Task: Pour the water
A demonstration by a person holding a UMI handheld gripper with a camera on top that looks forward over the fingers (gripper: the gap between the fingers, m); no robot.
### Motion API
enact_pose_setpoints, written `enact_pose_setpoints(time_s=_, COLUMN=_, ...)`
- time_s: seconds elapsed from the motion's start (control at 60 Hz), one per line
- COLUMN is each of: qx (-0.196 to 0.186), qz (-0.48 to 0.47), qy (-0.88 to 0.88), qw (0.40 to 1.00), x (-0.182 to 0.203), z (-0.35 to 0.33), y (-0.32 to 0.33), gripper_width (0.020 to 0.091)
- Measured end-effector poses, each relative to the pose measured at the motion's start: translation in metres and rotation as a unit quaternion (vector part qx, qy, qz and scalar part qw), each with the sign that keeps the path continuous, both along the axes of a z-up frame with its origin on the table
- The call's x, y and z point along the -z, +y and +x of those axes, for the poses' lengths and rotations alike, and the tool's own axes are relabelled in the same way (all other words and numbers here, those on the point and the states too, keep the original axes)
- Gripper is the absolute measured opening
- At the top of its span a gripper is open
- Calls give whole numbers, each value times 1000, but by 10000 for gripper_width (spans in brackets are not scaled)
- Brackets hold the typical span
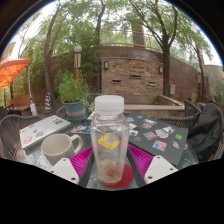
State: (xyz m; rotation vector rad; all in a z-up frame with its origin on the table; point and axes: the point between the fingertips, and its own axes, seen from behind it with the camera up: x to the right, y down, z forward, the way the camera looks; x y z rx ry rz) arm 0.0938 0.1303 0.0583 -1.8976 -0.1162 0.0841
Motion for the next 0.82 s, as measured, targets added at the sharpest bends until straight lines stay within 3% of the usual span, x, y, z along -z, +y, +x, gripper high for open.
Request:
enact_pose_setpoints(time_s=0.033, qx=6, qz=-24, qy=0, qw=1000, x=5, z=1, y=-6, gripper_width=784)
enact_pose_setpoints(time_s=0.067, qx=8, qz=-27, qy=5, qw=1000, x=2, z=-1, y=-12, gripper_width=832)
enact_pose_setpoints(time_s=0.167, qx=9, qz=-20, qy=9, qw=1000, x=-15, z=-4, y=-34, gripper_width=826)
enact_pose_setpoints(time_s=0.3, qx=39, qz=-31, qy=-5, qw=999, x=-46, z=-4, y=-72, gripper_width=824)
enact_pose_setpoints(time_s=0.583, qx=72, qz=-32, qy=-21, qw=997, x=-173, z=-61, y=-211, gripper_width=832)
enact_pose_setpoints(time_s=0.817, qx=80, qz=-46, qy=0, qw=996, x=-242, z=-100, y=-312, gripper_width=830)
